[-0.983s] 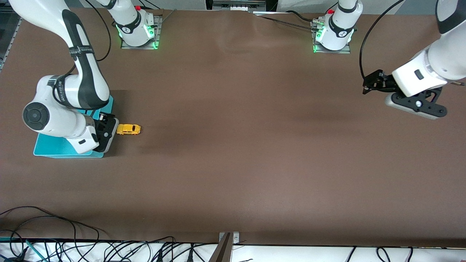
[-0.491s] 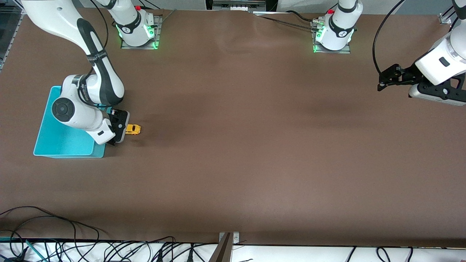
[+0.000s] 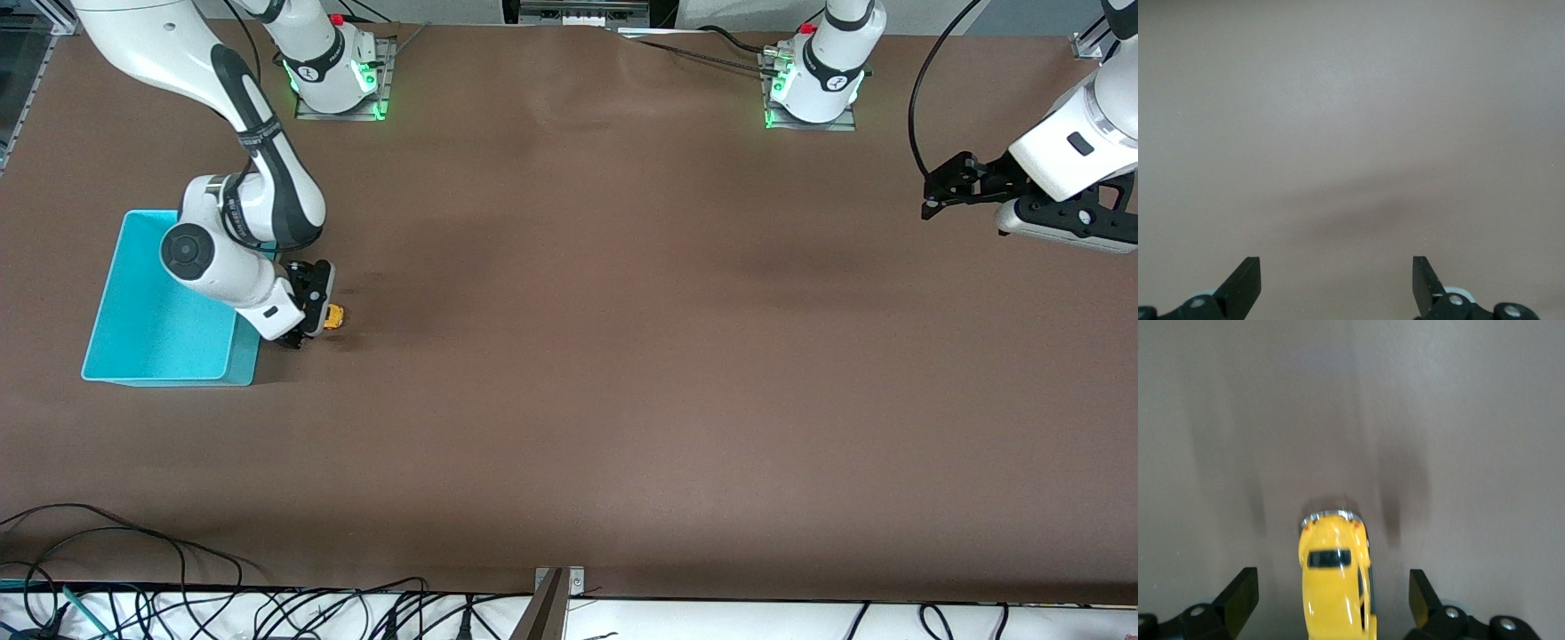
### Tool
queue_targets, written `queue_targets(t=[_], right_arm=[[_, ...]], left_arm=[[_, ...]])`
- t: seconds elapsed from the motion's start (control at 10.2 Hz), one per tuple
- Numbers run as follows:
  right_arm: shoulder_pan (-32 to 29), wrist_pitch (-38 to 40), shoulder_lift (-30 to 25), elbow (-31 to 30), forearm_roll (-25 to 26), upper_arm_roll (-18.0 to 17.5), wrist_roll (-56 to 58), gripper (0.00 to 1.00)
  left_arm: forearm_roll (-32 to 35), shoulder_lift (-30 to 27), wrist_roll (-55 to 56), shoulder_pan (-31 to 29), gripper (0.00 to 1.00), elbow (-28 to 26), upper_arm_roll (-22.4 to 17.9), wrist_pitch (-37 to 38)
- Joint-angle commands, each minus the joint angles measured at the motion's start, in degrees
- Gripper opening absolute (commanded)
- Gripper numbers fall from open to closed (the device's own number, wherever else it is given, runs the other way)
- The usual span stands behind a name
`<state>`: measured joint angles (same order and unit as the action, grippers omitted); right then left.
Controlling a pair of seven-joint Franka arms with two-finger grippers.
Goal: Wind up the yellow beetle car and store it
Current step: 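Close the right gripper on the yellow car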
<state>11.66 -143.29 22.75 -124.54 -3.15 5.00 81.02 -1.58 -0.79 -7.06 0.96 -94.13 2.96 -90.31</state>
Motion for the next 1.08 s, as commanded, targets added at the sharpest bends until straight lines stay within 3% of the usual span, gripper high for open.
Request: queue_targets(t=[0.0,0.59,0.79,0.88,0.98], right_arm=[[0.65,-2.34,-2.1,-2.46,3.22,0.18,1.51,1.0],[0.39,-7.18,-1.57,-4.92,4.65,1.59,2.12,0.97],[0.3,-7.09,-1.57,-4.92,4.65,1.77,2.73,0.28],[0.3,-7.09,-1.48,-4.92,4.65,1.68,3.09,0.0],[0.3,-7.09,-1.57,-4.92,4.65,1.77,3.09,0.0]], left_arm=[[1.32,0.44,0.99,0.19,1.0,1.14,-0.41,1.01],[1.23,0.35,3.01,0.27,1.0,1.23,-0.32,1.89],[1.23,0.35,3.28,0.27,1.0,1.14,-0.23,1.89],[1.23,0.35,3.28,0.27,1.0,1.23,-0.23,1.89],[1.23,0.35,3.28,0.27,1.0,1.23,-0.23,1.89]])
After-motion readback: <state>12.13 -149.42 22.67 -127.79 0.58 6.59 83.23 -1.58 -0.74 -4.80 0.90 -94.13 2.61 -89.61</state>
